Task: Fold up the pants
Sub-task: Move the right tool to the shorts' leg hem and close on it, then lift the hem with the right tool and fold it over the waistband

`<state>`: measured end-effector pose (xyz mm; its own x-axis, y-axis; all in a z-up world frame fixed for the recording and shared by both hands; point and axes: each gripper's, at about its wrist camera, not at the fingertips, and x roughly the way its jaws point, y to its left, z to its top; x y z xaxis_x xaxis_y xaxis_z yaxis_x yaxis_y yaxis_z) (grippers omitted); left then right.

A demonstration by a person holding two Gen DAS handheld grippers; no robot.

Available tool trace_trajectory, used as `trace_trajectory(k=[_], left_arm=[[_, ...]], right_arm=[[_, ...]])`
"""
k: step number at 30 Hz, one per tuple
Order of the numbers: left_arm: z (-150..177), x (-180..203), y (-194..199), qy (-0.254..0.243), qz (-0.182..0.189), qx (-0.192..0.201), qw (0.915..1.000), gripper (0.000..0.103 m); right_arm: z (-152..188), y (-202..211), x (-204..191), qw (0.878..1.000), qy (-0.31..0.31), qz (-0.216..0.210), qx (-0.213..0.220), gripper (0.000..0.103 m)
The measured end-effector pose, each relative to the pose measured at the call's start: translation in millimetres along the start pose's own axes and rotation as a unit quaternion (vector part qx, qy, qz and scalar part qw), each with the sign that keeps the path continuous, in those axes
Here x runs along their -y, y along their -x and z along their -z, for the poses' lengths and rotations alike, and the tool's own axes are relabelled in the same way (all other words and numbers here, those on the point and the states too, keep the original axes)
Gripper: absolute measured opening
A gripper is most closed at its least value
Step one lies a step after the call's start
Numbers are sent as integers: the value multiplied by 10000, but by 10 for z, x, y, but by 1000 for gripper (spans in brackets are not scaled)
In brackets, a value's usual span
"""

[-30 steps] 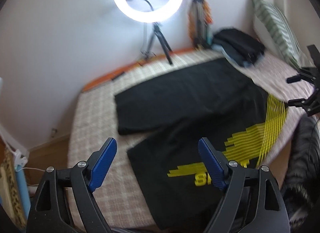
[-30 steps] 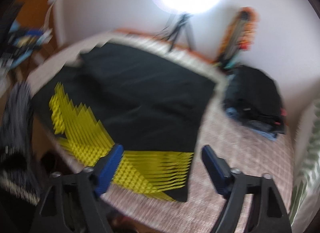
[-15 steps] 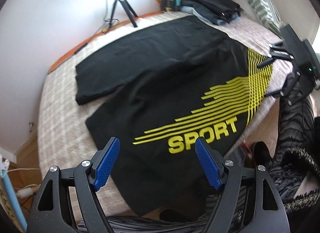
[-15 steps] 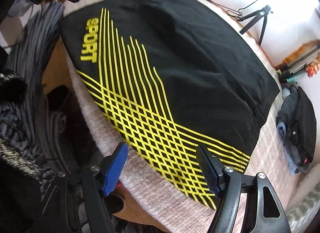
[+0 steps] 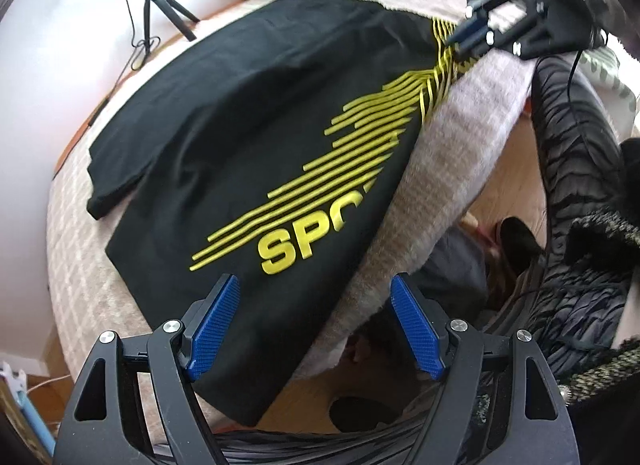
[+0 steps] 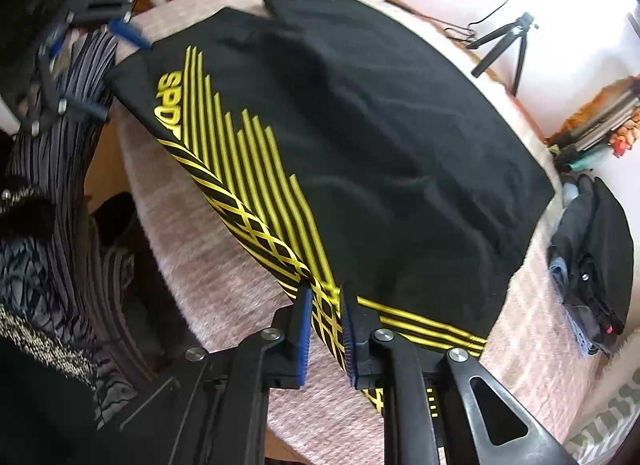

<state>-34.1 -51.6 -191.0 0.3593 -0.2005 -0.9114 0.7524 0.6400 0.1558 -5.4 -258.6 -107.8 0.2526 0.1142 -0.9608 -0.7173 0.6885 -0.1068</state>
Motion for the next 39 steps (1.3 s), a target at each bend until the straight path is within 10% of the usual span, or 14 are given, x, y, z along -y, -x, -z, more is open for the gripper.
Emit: trace_trajectory(k=[5, 6, 8, 9, 26, 39], left_arm=[[3, -123, -124, 106, -378, -40, 9992, 72], [3, -149, -134, 139, -366, -14, 9992, 62], [-4, -231, -165, 289, -272, -27, 9992, 10], [-9, -271, -168, 379, -270, -7, 9989, 6], [-787, -1101, 358, 798, -921, 1415, 9824, 2], [-1671, -2028, -295, 977, -1270, 1299, 9785, 2]], right_arm=[[-25, 8, 54, 10000, -55, 0, 56, 7], [-25, 4, 38, 10000, -53, 9, 66, 7], [-22, 2, 28, 9999, -75, 20, 83, 6], [-26, 8, 28, 9999, -95, 21, 89, 6], [-729, 557, 647, 9861, -262, 1234, 1077, 0], [-1722, -73, 1795, 9785, -518, 1730, 992, 0]])
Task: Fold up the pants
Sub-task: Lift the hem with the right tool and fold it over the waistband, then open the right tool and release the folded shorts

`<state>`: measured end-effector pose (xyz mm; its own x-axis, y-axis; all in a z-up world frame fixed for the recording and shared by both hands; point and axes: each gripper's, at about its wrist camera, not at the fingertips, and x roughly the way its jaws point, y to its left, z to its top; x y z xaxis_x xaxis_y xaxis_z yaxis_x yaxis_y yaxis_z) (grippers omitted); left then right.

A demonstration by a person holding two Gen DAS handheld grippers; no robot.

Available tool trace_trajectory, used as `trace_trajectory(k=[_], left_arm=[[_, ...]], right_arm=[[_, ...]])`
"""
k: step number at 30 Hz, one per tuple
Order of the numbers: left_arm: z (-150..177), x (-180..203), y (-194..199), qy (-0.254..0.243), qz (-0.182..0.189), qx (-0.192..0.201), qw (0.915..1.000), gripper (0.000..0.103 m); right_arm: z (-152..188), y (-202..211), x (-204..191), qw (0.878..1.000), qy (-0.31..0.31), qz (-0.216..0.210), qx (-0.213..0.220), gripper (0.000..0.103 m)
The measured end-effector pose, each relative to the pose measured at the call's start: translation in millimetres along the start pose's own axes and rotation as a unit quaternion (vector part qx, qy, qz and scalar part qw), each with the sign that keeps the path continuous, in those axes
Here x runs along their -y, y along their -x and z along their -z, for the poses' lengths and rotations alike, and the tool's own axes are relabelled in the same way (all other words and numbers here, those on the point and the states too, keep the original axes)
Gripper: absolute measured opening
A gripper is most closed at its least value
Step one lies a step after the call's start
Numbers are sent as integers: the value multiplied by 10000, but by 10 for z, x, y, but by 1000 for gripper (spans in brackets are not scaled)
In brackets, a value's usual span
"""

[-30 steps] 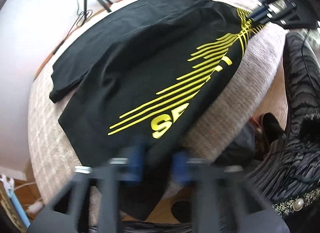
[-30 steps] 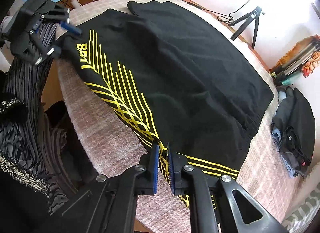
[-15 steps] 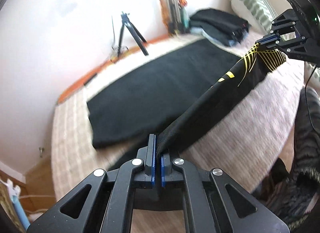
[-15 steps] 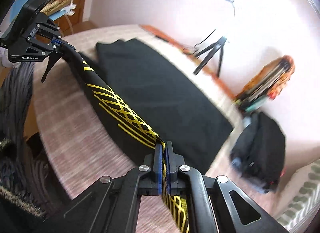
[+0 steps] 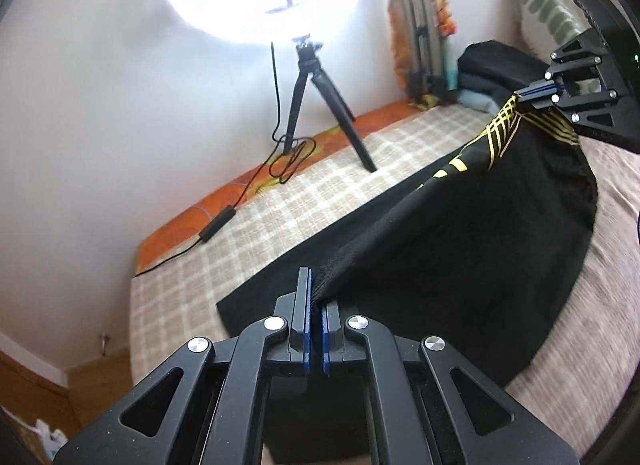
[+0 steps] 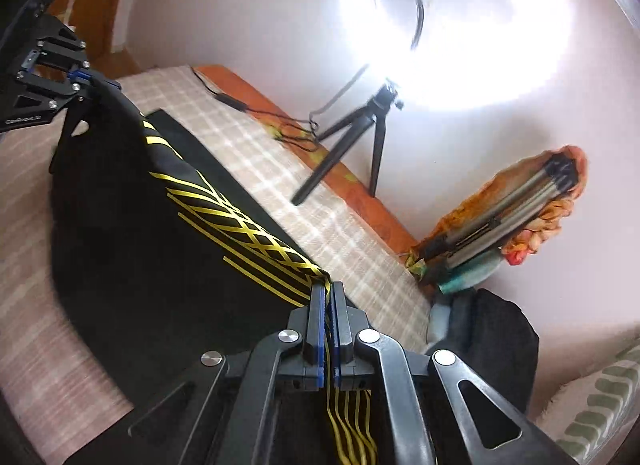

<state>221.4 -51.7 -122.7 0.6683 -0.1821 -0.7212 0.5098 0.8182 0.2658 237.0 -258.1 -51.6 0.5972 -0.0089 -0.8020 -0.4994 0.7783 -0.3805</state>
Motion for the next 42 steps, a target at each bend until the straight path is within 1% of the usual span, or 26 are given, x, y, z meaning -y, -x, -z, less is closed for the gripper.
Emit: trace_trajectory(k=[4, 6, 9, 10, 11, 12, 13, 15, 16, 17, 19, 20, 22, 24, 25, 26, 27, 29, 31, 32, 33, 35, 38, 39, 42], left_arm=[[-42, -10, -359, -17, 3, -230, 9997, 2], [-53, -6, -547, -8, 6, -370, 9993, 2], [-55, 6, -758, -37, -44, -529, 9986, 2], [-63, -1, -799, -52, -70, -563, 9984, 3], [-72, -15, -859, -78, -131, -619, 9980, 7], [-74, -35, -895, -87, -204, -667, 9975, 7], [-76, -61, -932, -84, -311, -710, 9970, 11], [-72, -177, -971, -31, -563, -768, 9955, 23], [-60, -262, -967, 45, -680, -792, 9945, 36], [-45, -363, -930, 183, -799, -777, 9936, 41], [-8, -550, -824, 474, -918, -721, 9920, 42], [33, -685, -716, 669, -970, -660, 9908, 42], [113, -865, -554, 905, -1140, -573, 9877, 42], [241, -1062, -362, 1222, -1181, -486, 9843, 42], [326, -1146, -275, 1398, -1162, -497, 9821, 42], [393, -1189, -222, 1550, -1097, -522, 9804, 42], [463, -1218, -172, 1674, -995, -538, 9794, 43], [625, -1211, -76, 1911, -679, -578, 9775, 43], [765, -1126, -21, 2020, -399, -614, 9766, 44], [827, -1051, -6, 2059, -277, -630, 9762, 44], [881, -990, -8, 2092, -151, -659, 9755, 44], [954, -842, -87, 2126, 110, -785, 9739, 44], [1026, -701, -174, 2026, 130, -952, 9745, 44], [1038, -668, -205, 2018, 124, -1000, 9742, 44], [1044, -592, -231, 1969, 99, -997, 9753, 44]], right_arm=[[-58, -503, 66, 9994, -60, -59, -344, 0], [-20, -700, 62, 9987, -53, -106, -487, 0], [16, -892, 36, 9979, 37, -91, -634, 0], [15, -956, 32, 9976, 55, -87, -678, 0], [17, -1003, 36, 9974, 48, -88, -708, 0], [8, -1063, 44, 9970, 9, -108, -763, 0], [9, -1107, 52, 9967, -19, -120, -802, 0], [4, -1188, 49, 9960, -47, -125, -881, 0], [8, -1237, 44, 9955, -42, -110, -943, 0], [15, -1284, 38, 9948, -39, -106, -1011, 0], [18, -1367, 23, 9940, -44, -119, -1085, 0], [13, -1387, 18, 9938, -59, -96, -1107, 4], [-11, -1378, 81, 9943, -227, -7, -1045, 32], [-40, -1313, 201, 9944, -544, 14, -908, 45], [-40, -1241, 299, 9937, -803, -66, -778, 51], [-17, -1164, 397, 9920, -1048, -139, -687, 54], [2, -1107, 451, 9906, -1197, -162, -646, 57], [149, -931, 608, 9842, -1667, -293, -527, 61], [415, -741, 723, 9754, -2123, -324, -504, 65], [513, -683, 734, 9723, -2251, -330, -541, 65], [703, -595, 746, 9669, -2449, -376, -606, 65], [975, -481, 707, 9606, -2638, -450, -747, 65], [1289, -361, 660, 9555, -2768, -472, -904, 66], [1380, -341, 652, 9529, -2840, -440, -965, 68], [1628, -295, 647, 9386, -3225, -459, -1139, 70]])
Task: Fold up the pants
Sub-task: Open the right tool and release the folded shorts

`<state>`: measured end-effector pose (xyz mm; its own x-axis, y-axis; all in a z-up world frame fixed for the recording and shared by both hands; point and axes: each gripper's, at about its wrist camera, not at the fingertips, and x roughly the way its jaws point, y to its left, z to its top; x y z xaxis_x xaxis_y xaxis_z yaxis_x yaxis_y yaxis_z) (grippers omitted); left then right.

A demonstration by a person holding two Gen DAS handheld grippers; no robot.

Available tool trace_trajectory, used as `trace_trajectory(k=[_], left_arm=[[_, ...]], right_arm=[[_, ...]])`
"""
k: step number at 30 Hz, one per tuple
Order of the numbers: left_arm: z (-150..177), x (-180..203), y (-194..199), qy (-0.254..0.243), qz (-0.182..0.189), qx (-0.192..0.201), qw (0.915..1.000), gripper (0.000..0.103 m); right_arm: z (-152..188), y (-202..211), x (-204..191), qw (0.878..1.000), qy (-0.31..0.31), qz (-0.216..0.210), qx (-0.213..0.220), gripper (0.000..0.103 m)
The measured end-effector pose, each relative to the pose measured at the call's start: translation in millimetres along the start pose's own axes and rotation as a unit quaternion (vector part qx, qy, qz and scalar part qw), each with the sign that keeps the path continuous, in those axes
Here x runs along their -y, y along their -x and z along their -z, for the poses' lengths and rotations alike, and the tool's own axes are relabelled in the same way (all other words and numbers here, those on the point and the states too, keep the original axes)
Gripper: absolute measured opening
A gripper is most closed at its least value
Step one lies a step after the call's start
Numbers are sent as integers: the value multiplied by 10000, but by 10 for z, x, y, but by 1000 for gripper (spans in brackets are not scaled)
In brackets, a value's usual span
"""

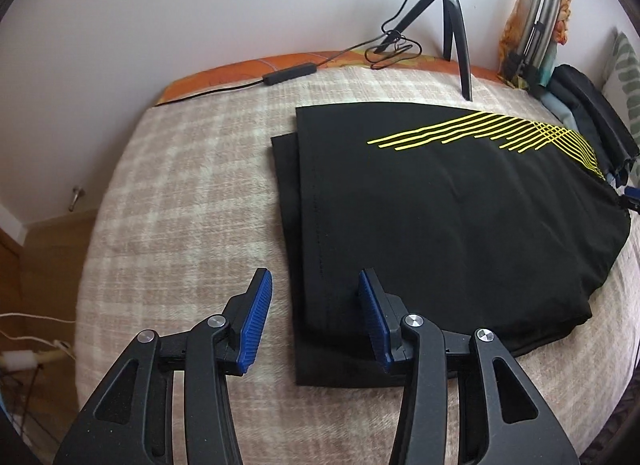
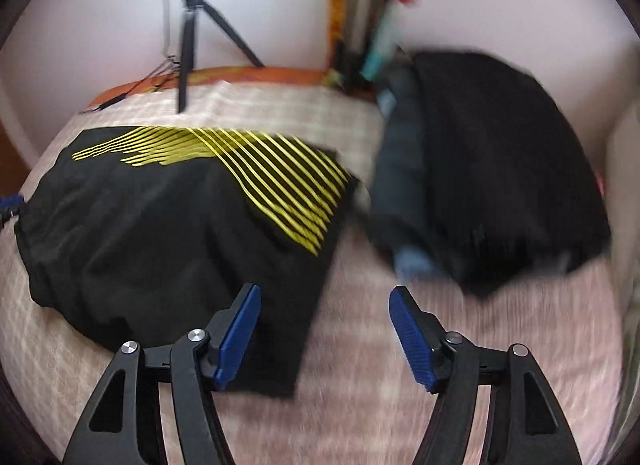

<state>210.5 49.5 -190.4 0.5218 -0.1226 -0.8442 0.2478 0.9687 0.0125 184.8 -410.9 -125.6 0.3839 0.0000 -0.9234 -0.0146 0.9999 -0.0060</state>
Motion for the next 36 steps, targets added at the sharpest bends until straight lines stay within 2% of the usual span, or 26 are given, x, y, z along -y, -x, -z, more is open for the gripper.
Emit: trace_trajectory(k=[1, 2, 3, 4, 8, 9, 12, 13, 16, 19, 21, 23, 25, 28, 30, 31, 33, 36], left_arm=[[0, 28, -21, -69, -28, -12, 10000, 42], [8, 62, -58, -141, -39, -40, 9999, 24], [13, 72, -78, -152, -5, -74, 9999, 11], [23, 81, -99, -151, 21, -112, 9998, 3], [53, 91, -63, -120, 19, -21, 9999, 3], [60, 87, -41, -120, -12, 14, 9999, 3], [90, 34, 21, -56, -70, 80, 9999, 1], [109, 2, 51, -16, -90, 99, 9999, 1], [161, -84, 92, 95, -117, 98, 9998, 1], [190, -164, 127, 323, 118, 98, 9994, 2], [195, -198, 148, 534, 255, 115, 9982, 13], [195, -167, 166, 544, 353, 187, 9977, 40], [183, -80, 152, 390, 268, 234, 9986, 41], [172, 61, 56, 121, 157, 164, 9997, 41], [180, 139, 1, -68, 132, 118, 9998, 20], [186, 168, -17, -172, 78, 110, 9998, 0], [193, 215, -15, -361, -128, 196, 9991, 1], [201, 147, 64, -197, -113, 339, 9992, 1]], right_arm=[[50, 0, 50, 9998, -165, -90, -38, 72], [84, 7, 84, 9995, -283, -146, -64, 74], [109, 0, 112, 9990, -394, -206, -96, 76], [133, -12, 141, 9982, -498, -297, -133, 77], [139, -91, 113, 9971, -535, -501, -220, 77], [126, -122, 93, 9968, -513, -551, -257, 71], [92, -203, 27, 9949, -463, -826, -354, 30], [75, -214, -5, 9946, -436, -868, -354, 29], [-10, -219, -122, 9977, -121, -601, -286, 24], [-81, -224, -157, 9983, 29, -514, -287, 25], [-77, -203, -127, 9981, -46, -557, -275, 28], [-38, -165, -102, 9981, -99, -560, -231, 33], [27, -136, -83, 9980, -125, -578, -227, 34], [89, -122, -79, 9978, -134, -604, -250, 36], [111, -117, -71, 9977, -168, -603, -269, 40], [115, -117, -66, 9976, -192, -597, -277, 45], [122, -114, -53, 9976, -244, -585, -289, 56], [132, -95, -17, 9977, -322, -539, -259, 65]])
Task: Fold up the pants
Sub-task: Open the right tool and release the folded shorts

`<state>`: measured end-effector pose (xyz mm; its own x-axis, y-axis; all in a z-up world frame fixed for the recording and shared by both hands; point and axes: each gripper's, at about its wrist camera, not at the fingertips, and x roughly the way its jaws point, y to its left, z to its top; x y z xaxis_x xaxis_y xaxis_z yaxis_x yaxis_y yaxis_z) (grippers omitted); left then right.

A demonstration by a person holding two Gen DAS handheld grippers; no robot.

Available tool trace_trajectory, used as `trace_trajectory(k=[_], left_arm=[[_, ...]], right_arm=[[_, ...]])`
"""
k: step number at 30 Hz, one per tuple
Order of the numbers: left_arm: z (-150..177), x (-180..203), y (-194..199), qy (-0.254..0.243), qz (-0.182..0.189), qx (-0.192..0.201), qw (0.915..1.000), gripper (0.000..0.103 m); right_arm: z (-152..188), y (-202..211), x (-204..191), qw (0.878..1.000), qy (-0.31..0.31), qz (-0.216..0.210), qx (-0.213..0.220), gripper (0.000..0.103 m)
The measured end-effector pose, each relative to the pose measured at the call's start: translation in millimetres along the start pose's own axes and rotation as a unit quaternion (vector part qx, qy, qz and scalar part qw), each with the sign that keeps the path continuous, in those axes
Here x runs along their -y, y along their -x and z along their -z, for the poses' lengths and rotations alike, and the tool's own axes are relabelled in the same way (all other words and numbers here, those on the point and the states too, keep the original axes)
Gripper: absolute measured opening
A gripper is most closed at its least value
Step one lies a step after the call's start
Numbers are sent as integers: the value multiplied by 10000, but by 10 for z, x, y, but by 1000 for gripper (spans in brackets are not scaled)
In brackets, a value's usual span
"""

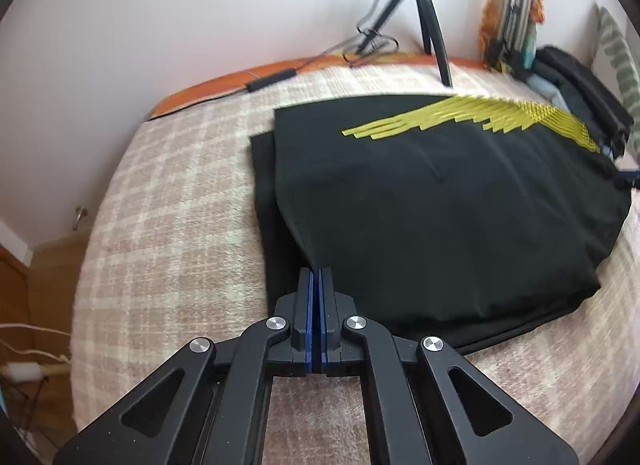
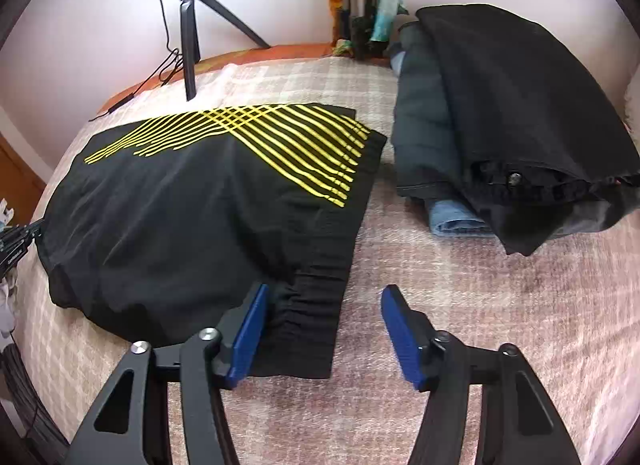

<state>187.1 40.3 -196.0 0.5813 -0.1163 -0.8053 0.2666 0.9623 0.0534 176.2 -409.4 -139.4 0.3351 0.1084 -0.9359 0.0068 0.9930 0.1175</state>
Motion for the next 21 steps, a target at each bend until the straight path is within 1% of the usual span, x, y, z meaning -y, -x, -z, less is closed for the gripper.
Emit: trace_trajectory(k=[1, 2, 3, 5, 6, 8, 10, 11, 12, 13, 15, 17, 18, 20, 21], left_arm=[[8, -32, 28, 38, -9, 29, 10000, 1], [25, -70, 62, 90, -5, 48, 9999, 1], [39, -98, 80, 126, 30, 43, 9999, 1], [74, -132, 112, 164, -14, 62, 9998, 1], [90, -150, 132, 194, 1, 84, 9998, 1], [106, -145, 163, 209, 33, 103, 9997, 1], [116, -129, 137, 162, -84, 66, 9998, 1], [133, -139, 123, 216, -65, 50, 9997, 1], [142, -144, 112, 254, -53, 42, 9997, 1], [148, -150, 94, 271, -132, 15, 9995, 3], [144, -171, 68, 300, -337, -52, 9990, 4], [121, -200, 119, 301, -475, 10, 9984, 7], [106, -197, 154, 255, -538, 60, 9982, 8], [48, -159, 271, 159, -609, 231, 9978, 14], [18, -127, 315, 136, -559, 308, 9979, 14]], right_arm=[[0, 2, 26, 10000, -71, -18, 3, 69], [0, -1, 44, 9999, -133, -44, -2, 69], [-10, -16, 57, 9998, -174, -93, -20, 68], [-45, -68, 40, 9997, -147, -168, -85, 65], [-59, -84, 25, 9997, -125, -172, -104, 60], [-100, -116, -22, 9997, -69, -176, -120, 58], [-150, -139, -69, 9999, -11, -129, -107, 49], [-166, -147, -80, 9998, 10, -144, -106, 46], [-188, -161, -97, 9998, 48, -139, -121, 39], [-213, -177, -116, 9998, 95, -94, -139, 35], [-251, -199, -127, 9997, 149, -18, -170, 34], [-270, -195, -94, 9998, 118, 54, -156, 33], [-265, -174, -58, 9999, 48, 66, -145, 36], [-219, -77, 32, 9999, -150, 14, -56, 42], [-200, -43, 55, 9998, -193, 23, -31, 50]])
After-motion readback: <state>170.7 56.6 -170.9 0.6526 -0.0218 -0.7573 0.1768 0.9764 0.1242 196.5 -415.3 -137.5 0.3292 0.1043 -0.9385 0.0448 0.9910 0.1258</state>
